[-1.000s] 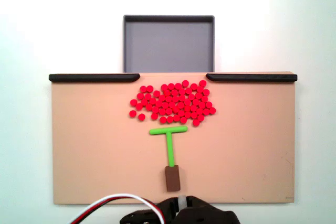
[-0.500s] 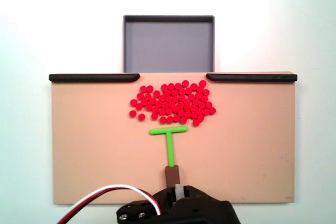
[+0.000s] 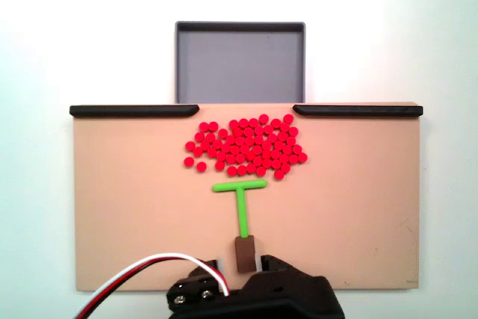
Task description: Grasp a green tool by the dark brown handle.
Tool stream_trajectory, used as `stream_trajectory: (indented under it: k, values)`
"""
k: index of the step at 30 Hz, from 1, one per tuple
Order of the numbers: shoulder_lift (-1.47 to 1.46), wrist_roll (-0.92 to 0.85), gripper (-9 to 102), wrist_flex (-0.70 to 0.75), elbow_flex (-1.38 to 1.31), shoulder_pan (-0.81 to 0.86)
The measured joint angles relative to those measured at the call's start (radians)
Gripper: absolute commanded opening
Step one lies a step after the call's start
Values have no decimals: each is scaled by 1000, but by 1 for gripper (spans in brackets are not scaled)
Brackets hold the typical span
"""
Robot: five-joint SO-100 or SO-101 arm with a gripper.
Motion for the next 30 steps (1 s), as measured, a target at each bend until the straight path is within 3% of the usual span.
stream_trajectory:
  k: [30]
  values:
    - [-94,-46,19,-58,0,31]
